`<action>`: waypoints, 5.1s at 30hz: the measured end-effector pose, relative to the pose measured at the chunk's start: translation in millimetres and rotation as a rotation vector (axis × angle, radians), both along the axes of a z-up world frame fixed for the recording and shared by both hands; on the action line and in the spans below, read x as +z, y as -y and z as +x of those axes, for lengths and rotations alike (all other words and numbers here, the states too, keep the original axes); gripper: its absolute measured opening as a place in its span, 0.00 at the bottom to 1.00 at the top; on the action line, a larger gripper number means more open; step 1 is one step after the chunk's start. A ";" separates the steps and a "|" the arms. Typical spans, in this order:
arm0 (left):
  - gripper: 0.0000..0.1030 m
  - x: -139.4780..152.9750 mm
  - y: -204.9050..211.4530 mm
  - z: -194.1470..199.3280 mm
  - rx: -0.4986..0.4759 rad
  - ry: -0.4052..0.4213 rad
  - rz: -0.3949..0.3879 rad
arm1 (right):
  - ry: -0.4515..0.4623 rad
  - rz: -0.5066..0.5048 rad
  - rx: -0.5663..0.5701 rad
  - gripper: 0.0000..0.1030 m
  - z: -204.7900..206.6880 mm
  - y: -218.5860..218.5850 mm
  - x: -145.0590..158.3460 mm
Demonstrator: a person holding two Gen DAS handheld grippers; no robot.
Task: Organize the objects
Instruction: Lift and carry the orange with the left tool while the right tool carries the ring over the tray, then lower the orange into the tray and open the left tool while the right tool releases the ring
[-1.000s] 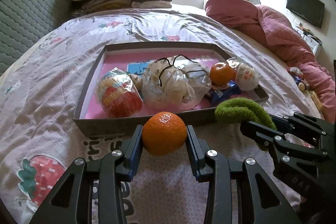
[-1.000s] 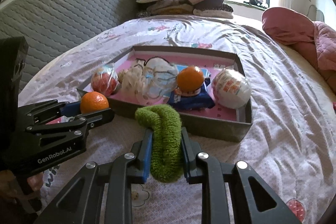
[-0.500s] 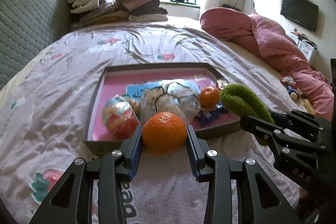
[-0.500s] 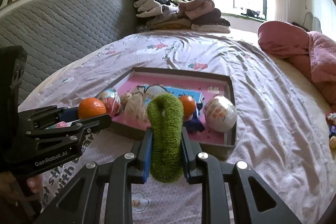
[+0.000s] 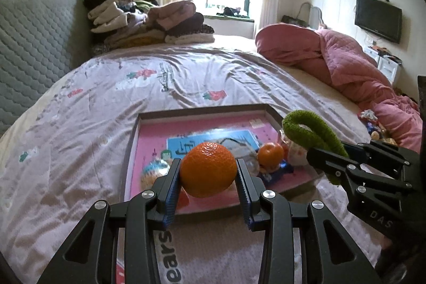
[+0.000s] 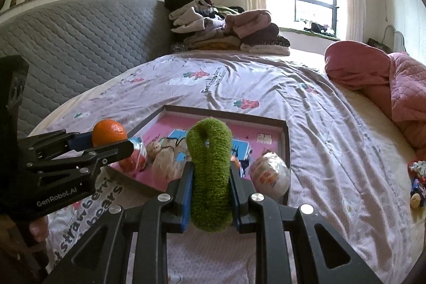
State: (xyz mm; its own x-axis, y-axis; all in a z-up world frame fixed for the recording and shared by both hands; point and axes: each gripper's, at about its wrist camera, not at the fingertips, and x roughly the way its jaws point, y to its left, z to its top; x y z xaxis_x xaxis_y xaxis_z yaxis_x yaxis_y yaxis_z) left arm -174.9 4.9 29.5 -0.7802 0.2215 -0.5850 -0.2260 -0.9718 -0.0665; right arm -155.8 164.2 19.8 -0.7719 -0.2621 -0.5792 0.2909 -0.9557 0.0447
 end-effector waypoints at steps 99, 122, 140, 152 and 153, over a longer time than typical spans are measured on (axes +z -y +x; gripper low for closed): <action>0.41 -71.3 -24.3 -73.3 -0.039 0.091 -0.070 | 0.090 0.079 -0.108 0.48 -75.1 -25.9 -37.8; 0.42 -64.8 -21.5 -72.0 -0.033 0.080 -0.061 | 0.068 0.088 -0.089 0.52 -69.0 -18.9 -28.6; 0.47 -61.0 -20.9 -69.8 -0.029 0.073 -0.061 | 0.064 0.090 -0.083 0.58 -68.4 -16.9 -28.4; 0.60 -51.6 -17.4 -66.0 -0.015 0.069 -0.052 | 0.041 0.067 -0.083 0.58 -62.1 -18.9 -18.0; 0.61 -50.2 -17.4 -65.2 -0.013 0.067 -0.052 | 0.036 0.063 -0.086 0.58 -61.3 -19.3 -15.9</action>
State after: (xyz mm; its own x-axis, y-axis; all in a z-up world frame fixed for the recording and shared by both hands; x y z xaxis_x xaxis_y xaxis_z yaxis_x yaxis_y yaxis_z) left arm -240.1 22.4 -20.7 -0.7358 0.1994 -0.6472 -0.2358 -0.9713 -0.0312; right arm -217.1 183.5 3.9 -0.7681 -0.1579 -0.6205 0.2069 -0.9783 -0.0072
